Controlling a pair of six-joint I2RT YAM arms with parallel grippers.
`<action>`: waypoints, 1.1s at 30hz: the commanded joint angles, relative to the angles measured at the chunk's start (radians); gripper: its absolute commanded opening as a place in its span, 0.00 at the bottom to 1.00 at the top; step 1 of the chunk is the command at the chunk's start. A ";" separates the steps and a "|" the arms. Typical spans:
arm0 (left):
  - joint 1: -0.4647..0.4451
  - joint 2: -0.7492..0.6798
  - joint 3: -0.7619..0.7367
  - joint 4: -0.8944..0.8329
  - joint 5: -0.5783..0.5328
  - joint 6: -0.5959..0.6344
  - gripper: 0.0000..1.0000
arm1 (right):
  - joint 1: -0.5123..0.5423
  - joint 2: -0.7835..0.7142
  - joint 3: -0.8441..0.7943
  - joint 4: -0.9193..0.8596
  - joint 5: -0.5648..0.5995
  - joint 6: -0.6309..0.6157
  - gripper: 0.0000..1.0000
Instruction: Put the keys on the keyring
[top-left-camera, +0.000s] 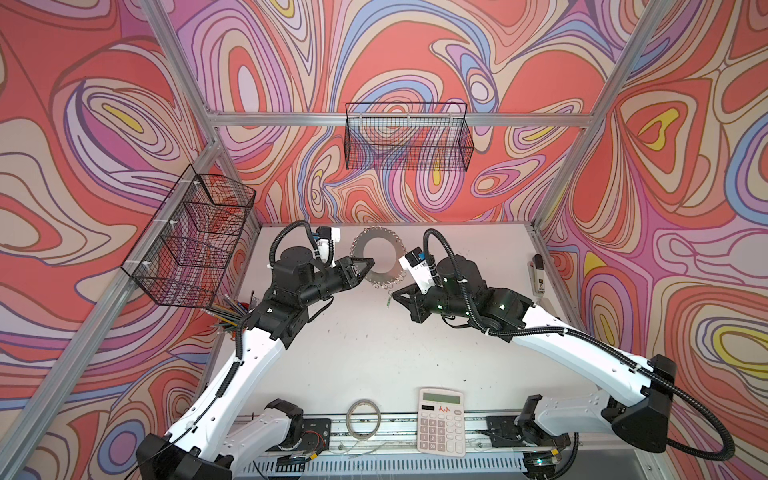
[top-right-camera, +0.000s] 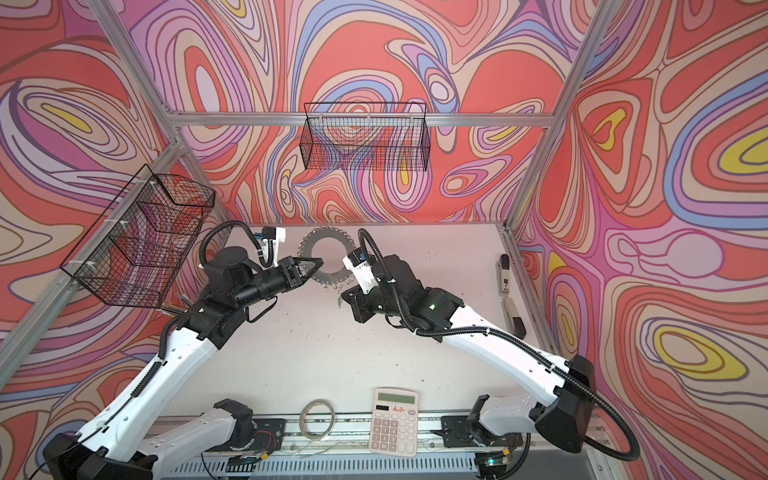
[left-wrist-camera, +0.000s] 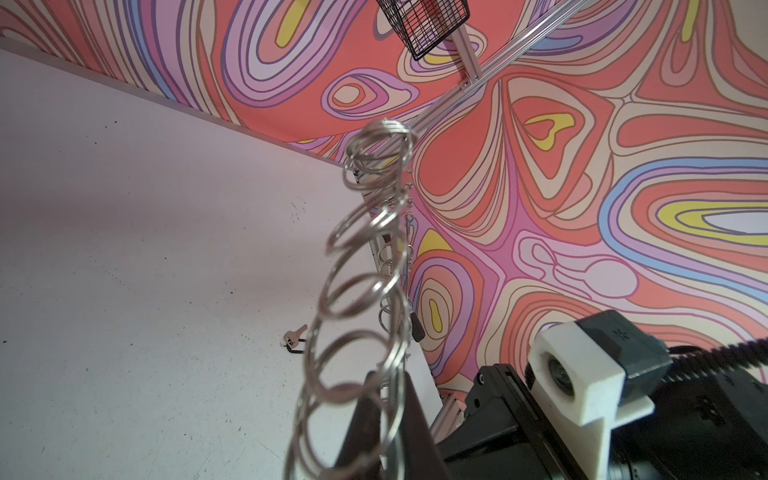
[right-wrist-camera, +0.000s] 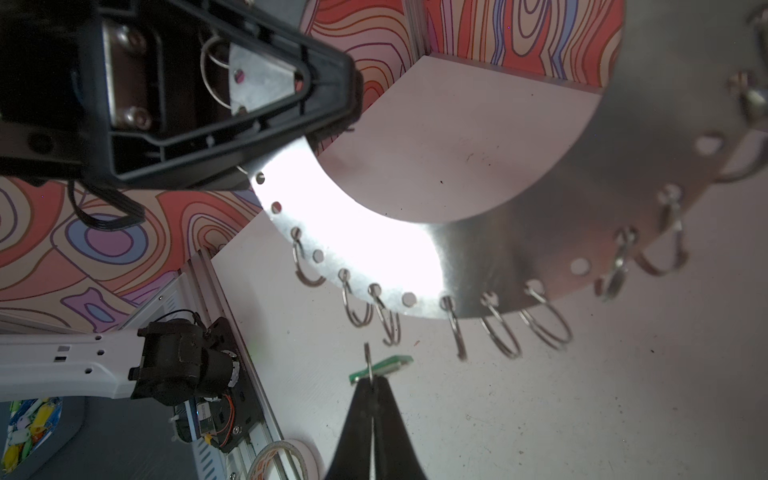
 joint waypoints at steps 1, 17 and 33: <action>-0.004 -0.021 0.017 0.025 0.021 0.005 0.00 | 0.001 -0.007 0.028 0.004 0.009 0.001 0.00; -0.003 -0.023 0.011 0.033 0.040 0.009 0.00 | 0.003 -0.011 0.036 0.009 0.040 0.007 0.00; -0.002 -0.015 0.008 0.044 0.049 0.004 0.00 | 0.001 -0.017 0.025 -0.004 0.056 0.000 0.00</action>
